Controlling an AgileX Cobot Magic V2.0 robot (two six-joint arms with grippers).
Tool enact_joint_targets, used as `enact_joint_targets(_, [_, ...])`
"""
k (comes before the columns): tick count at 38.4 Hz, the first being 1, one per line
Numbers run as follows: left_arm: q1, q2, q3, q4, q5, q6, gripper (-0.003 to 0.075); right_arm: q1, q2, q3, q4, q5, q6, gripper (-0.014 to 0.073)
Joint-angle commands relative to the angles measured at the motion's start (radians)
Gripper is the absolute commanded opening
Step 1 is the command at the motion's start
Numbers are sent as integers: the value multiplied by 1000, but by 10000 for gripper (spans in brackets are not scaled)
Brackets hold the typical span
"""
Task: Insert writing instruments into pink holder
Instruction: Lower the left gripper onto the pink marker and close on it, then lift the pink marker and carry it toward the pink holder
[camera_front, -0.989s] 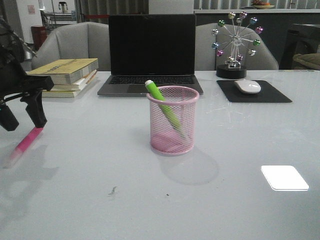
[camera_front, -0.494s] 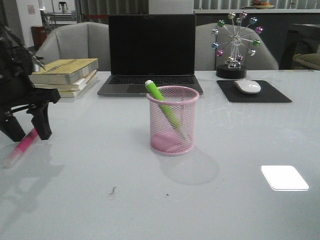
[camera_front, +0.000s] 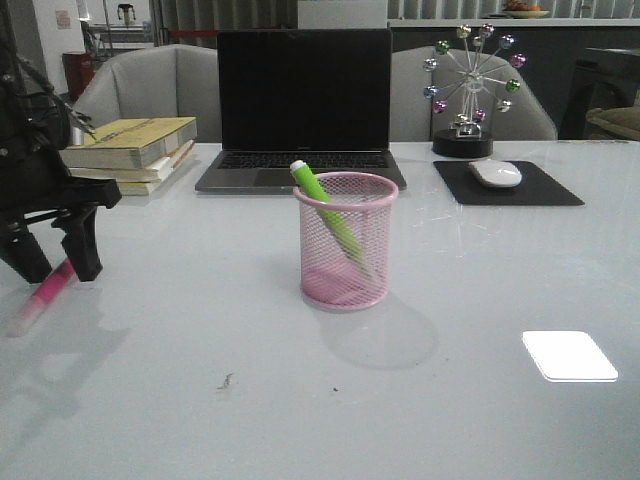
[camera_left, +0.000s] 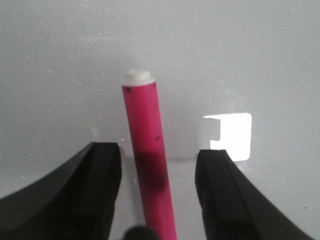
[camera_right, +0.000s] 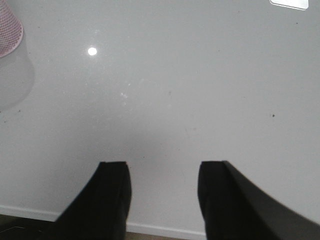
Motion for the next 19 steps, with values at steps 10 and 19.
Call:
enact_joint_targets(10, [-8,12,2,63,118,-6,279,-8,-9,-28,-14,-56,-3,429])
enact_joint_targets(19, [-8,12,2,63,146,-6,156,-8,-9,-28,-14,-61,-3,429])
